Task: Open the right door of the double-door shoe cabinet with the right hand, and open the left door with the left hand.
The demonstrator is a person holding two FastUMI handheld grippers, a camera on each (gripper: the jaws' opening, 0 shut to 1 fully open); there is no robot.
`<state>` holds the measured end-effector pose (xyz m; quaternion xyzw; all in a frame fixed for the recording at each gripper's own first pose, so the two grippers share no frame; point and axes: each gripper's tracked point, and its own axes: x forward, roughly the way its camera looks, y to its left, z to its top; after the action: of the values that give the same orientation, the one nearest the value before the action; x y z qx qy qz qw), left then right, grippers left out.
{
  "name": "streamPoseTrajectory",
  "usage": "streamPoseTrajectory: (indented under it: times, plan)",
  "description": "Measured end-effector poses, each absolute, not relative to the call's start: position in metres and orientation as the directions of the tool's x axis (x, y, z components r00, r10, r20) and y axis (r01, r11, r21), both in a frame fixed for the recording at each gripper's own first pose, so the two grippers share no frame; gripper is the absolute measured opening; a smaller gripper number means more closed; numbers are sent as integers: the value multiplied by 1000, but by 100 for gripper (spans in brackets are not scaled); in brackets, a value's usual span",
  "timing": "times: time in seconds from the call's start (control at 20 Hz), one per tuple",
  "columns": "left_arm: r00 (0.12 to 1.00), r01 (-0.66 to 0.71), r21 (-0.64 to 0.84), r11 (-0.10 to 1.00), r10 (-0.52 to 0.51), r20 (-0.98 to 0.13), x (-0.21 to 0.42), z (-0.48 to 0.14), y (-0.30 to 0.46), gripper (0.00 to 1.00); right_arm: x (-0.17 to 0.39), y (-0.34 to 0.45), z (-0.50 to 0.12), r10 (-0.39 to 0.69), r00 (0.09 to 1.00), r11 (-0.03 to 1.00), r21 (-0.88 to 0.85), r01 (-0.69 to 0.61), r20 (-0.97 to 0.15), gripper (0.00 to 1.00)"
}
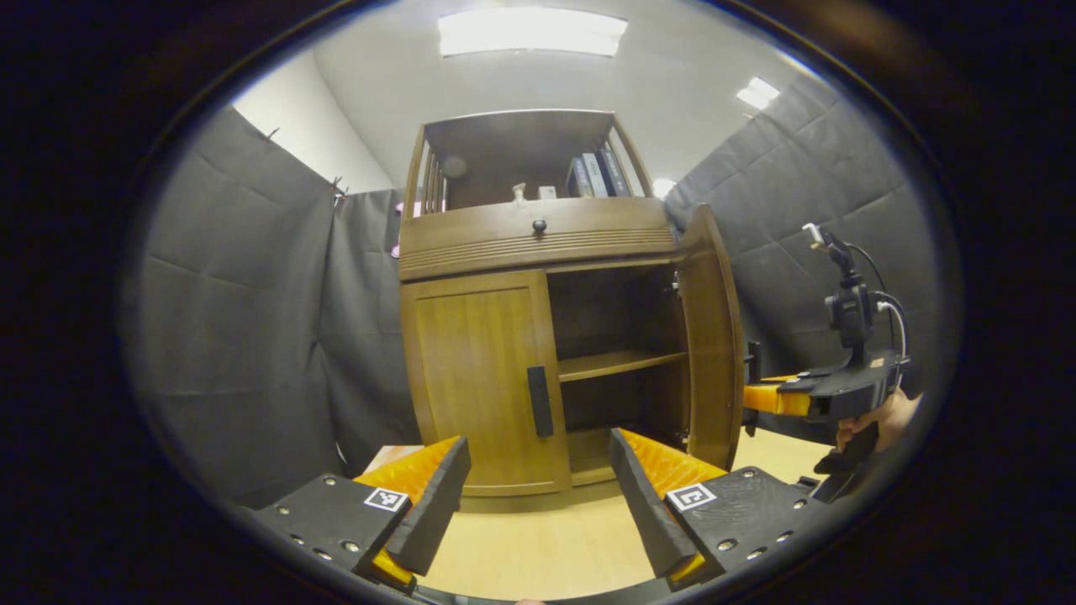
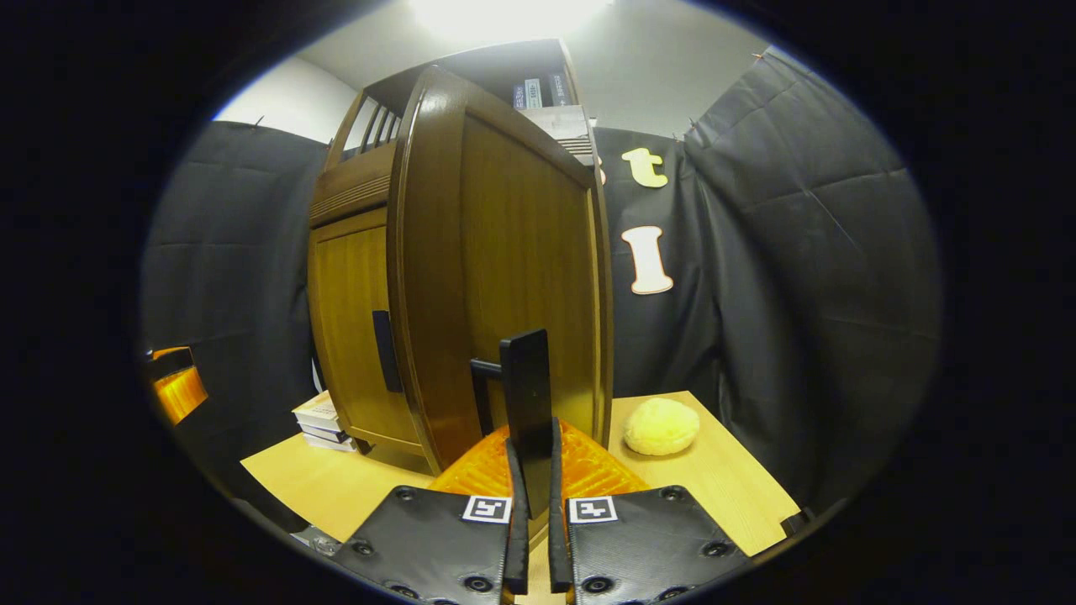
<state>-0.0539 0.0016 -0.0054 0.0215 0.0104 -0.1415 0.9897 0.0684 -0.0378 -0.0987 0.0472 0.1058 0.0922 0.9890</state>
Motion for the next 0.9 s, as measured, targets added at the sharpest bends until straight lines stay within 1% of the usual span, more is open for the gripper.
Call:
streamPoseTrajectory:
  times: [0.25,0.3,0.5,0.6,0.65,0.7,0.75,0.8,0.85,0.9]
  plan:
    - [957,291,39,956,-290,-28,-54,-4,-2,95,65,-59,-99,151,966,986,104,-132,-209,11]
    - [957,290,39,956,-290,-28,-54,-5,-3,95,65,-63,-99,143,967,987,103,-124,-210,9]
    - [955,295,35,955,-294,-31,-53,-7,-6,95,63,-77,-100,111,970,991,97,-91,-216,9]
    - [954,299,29,954,-298,-36,-53,-9,-9,95,63,-85,-102,94,971,992,98,-74,-222,12]
    - [953,301,26,953,-300,-39,-52,-9,-10,95,63,-90,-102,84,971,993,98,-64,-223,10]
    - [953,302,24,953,-300,-42,-52,-11,-11,95,62,-95,-102,73,972,994,94,-53,-225,12]
    - [953,302,21,953,-301,-45,-51,-13,-12,95,63,-102,-100,65,971,995,88,-46,-229,12]
    - [952,304,19,953,-302,-47,-51,-14,-14,95,62,-109,-102,51,971,996,79,-33,-234,10]
    - [952,304,17,952,-303,-50,-49,-15,-15,95,61,-116,-100,28,972,998,68,-12,-235,2]
    - [951,306,14,952,-305,-52,-48,-16,-16,95,61,-123,-99,18,972,998,62,-3,-234,4]
